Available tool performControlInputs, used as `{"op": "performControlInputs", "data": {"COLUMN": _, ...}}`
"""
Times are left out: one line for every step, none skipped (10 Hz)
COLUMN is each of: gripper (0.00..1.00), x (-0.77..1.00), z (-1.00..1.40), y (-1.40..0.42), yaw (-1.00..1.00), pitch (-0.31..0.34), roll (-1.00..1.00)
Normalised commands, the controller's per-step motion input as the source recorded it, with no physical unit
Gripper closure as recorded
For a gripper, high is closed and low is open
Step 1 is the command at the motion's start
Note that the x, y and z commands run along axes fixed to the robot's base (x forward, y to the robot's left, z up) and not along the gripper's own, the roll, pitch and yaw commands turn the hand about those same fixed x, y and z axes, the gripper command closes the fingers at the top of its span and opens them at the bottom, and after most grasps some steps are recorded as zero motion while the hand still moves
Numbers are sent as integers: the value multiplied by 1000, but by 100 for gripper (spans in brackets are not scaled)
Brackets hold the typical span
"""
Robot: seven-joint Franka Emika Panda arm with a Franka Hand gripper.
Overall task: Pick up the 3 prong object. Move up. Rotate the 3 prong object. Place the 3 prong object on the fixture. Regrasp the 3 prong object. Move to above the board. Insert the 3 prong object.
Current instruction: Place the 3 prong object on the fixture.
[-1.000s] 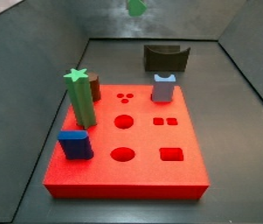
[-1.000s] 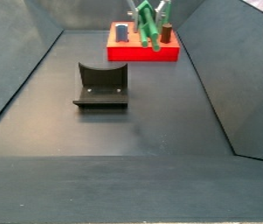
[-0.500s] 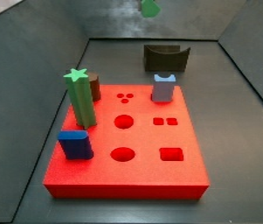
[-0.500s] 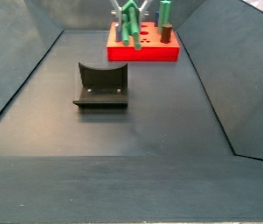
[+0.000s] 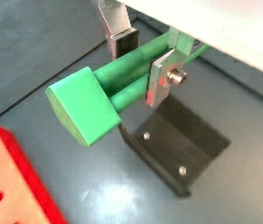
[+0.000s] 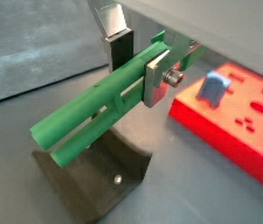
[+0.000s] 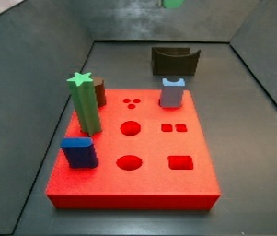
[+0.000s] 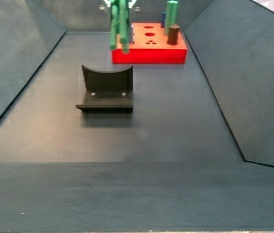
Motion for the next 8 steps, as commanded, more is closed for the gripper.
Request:
{"op": "performControlInputs", "data": {"gripper": 100, "x": 512, "z": 6, "y": 45, "yaw": -101, "pitch": 65, "roll": -1000}}
{"op": "performControlInputs", "data": {"gripper": 100, "x": 394, "z": -5, "y": 42, "yaw": -109, "pitch": 76, "roll": -1000}}
{"op": "performControlInputs", "data": {"gripper": 100, "x": 273, "z": -6, "y": 43, "yaw": -123, "pitch": 89, "roll": -1000}}
{"op": "performControlInputs", "data": {"gripper": 100, "x": 184, "z": -9, "y": 44, "yaw": -135, "pitch": 99, "roll": -996}}
{"op": "performControlInputs", "data": {"gripper": 100, "x": 99, "z": -9, "y": 45, "yaw": -127, "pitch": 87, "roll": -821}}
{"op": "performControlInputs", "data": {"gripper": 100, "x": 57, "z": -5, "y": 44, "yaw": -120, "pitch": 53, "roll": -642}}
{"op": "performControlInputs", "data": {"gripper": 100, "x": 50, "z": -8, "y": 39, "yaw": -115, "pitch": 29, "roll": -454}}
{"op": "performControlInputs", "data": {"gripper": 100, "x": 59, "z": -7, "y": 29, "yaw": -101, "pitch": 22, "roll": -289}}
